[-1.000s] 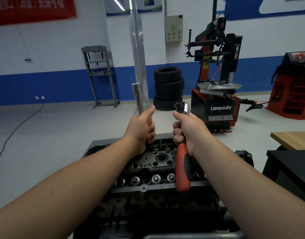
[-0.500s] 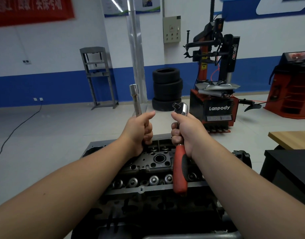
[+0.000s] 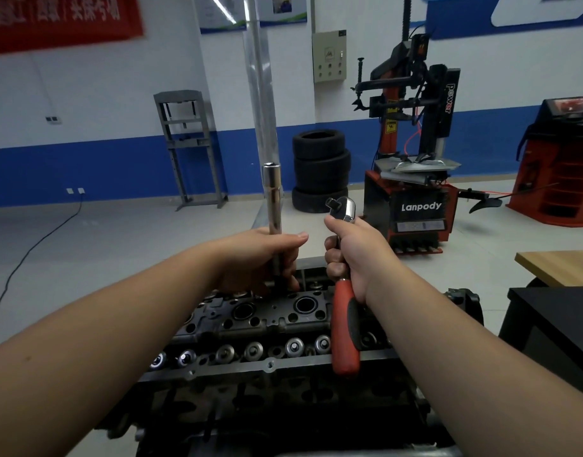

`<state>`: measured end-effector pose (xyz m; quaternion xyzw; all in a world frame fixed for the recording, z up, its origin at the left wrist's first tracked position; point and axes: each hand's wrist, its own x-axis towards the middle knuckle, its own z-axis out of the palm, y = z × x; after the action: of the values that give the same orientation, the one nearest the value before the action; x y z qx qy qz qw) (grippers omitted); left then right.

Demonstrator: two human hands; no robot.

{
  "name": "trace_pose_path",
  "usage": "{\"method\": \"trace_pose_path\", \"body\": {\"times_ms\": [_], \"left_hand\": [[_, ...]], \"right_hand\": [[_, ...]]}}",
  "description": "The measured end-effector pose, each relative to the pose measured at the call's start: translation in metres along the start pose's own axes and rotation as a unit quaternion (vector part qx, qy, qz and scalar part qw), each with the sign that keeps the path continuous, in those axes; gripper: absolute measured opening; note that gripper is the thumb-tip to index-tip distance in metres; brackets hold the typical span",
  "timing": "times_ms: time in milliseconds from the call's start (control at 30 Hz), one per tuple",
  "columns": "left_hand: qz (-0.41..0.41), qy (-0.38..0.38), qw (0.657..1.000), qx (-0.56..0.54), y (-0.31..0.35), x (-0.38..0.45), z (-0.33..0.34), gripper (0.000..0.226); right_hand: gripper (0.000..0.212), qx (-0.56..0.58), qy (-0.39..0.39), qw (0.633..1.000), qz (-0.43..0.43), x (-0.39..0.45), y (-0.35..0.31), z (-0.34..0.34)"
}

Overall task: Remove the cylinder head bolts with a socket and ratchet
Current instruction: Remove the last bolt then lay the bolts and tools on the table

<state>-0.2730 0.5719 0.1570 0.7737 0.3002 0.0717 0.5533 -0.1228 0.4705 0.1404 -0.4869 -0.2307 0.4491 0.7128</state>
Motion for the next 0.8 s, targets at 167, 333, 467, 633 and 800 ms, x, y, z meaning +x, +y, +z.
{"method": "trace_pose_path", "body": {"times_ms": [167,333,467,633,800], "left_hand": [[0.012,0.026,1.000,0.012,-0.0015,0.0056,0.0014,0.046],[0.016,0.041,0.999,-0.014,-0.0031,0.0059,0.0008,0.047],[0.029,0.053,0.998,-0.011,-0.0046,0.0052,0.0039,0.046],[0.048,0.047,0.998,0.011,-0.0033,0.0055,0.0088,0.039],[0.036,0.036,0.999,0.011,0.0002,0.0066,0.0060,0.034]], "right_hand": [[0.004,-0.003,0.000,1.000,-0.003,-0.0012,-0.0002,0.0003],[0.004,-0.002,0.003,1.000,-0.003,-0.0024,-0.0010,-0.0002],[0.004,-0.004,0.004,1.000,-0.002,-0.0022,-0.0012,0.0002],[0.005,-0.003,0.007,1.000,-0.003,-0.0013,-0.0006,0.0010],[0.005,-0.005,0.009,1.000,-0.005,0.0000,-0.0003,0.0012]]}}
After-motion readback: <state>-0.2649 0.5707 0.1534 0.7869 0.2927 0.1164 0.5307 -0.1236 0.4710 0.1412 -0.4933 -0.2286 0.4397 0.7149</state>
